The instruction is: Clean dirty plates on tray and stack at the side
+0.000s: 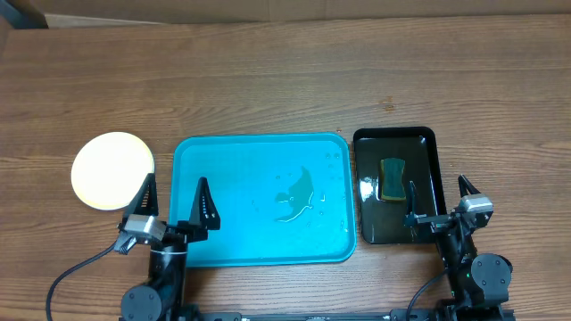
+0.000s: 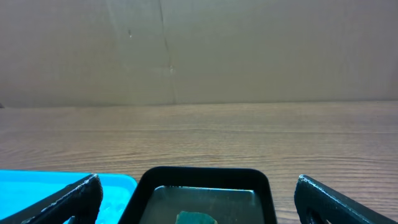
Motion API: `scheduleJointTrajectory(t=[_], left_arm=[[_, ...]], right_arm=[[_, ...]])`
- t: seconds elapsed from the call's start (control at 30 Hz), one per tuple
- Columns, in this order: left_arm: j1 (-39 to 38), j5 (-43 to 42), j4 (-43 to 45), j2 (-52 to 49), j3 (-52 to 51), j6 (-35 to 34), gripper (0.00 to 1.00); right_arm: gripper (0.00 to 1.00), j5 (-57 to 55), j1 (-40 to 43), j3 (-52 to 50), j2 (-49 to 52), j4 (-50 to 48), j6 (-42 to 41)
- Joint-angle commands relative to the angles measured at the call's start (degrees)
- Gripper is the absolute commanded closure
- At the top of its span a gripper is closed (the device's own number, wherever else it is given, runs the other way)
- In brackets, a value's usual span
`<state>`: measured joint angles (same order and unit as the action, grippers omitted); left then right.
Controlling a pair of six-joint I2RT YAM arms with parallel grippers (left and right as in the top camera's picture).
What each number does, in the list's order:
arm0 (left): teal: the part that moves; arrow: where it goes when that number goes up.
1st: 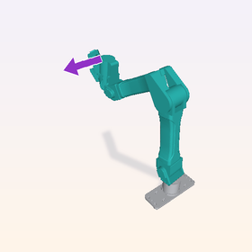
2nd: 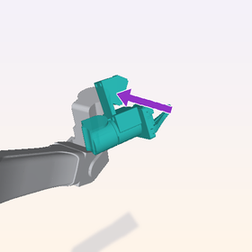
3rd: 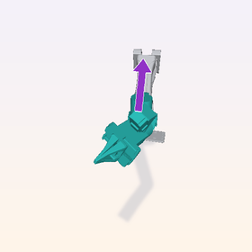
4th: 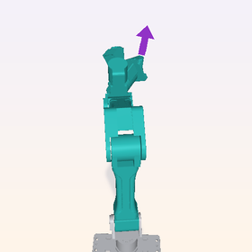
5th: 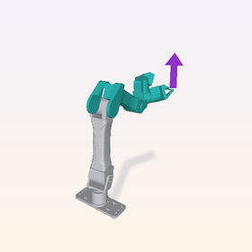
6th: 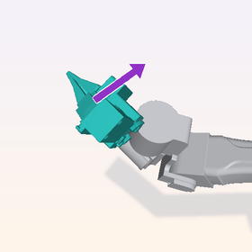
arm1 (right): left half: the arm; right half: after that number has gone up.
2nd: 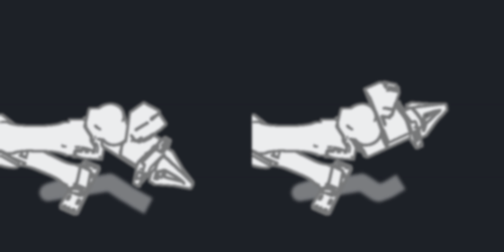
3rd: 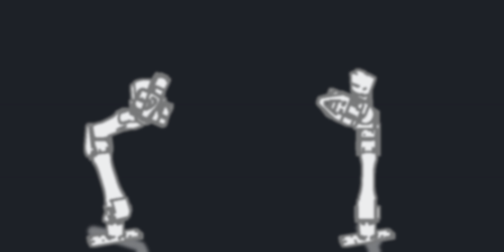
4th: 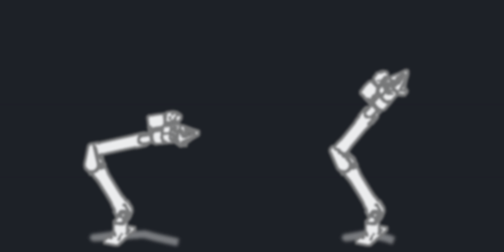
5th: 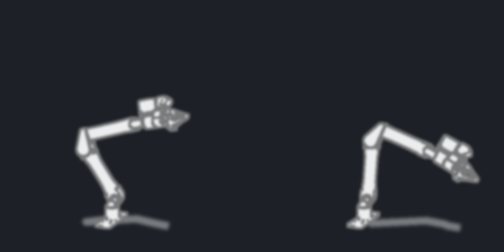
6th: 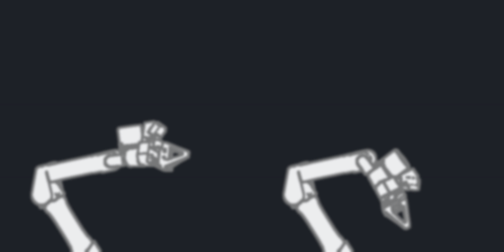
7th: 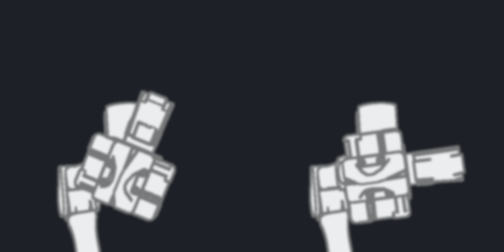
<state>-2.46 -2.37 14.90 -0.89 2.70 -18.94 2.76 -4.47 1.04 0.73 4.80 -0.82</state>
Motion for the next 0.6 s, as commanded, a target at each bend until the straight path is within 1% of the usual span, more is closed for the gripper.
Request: scheduleJointTrajectory(t=[0.0,0.07,0.1,0.17,0.33,0.37,0.5,0.57], left_arm=[[1.90,1.33,0.02,0.70,-2.40,-4.42,0.00],[2.38,1.57,-2.62,0.70,-2.43,-4.22,0.00],[2.45,2.54,-5.81,0.70,-2.45,-4.24,0.00],[2.47,3.23,-9.14,0.70,-2.45,-4.24,0.00],[2.49,6.99,-17.22,0.70,-2.45,-4.24,0.00],[2.51,8.37,-18.88,0.70,-2.45,-2.93,0.00],[2.56,8.55,-18.75,0.70,-2.45,3.65,0.00],[2.54,8.50,-18.75,0.70,-2.45,5.44,0.00]], right_arm=[[0.00,0.35,0.48,-0.59,-0.57,-0.17,0.42],[0.00,0.35,0.48,-0.59,-0.57,-0.17,0.42],[0.00,0.35,0.48,-0.59,-0.57,-0.17,0.42],[0.00,0.35,0.48,-0.59,-0.57,-0.17,0.42],[0.00,0.35,0.48,-0.59,-0.57,-0.17,0.42],[0.00,0.35,0.48,-0.59,-0.57,-0.17,0.42],[0.00,0.35,0.48,-0.59,-0.57,-0.17,0.42],[0.00,0.35,0.48,-0.59,-0.57,-0.17,0.42]])
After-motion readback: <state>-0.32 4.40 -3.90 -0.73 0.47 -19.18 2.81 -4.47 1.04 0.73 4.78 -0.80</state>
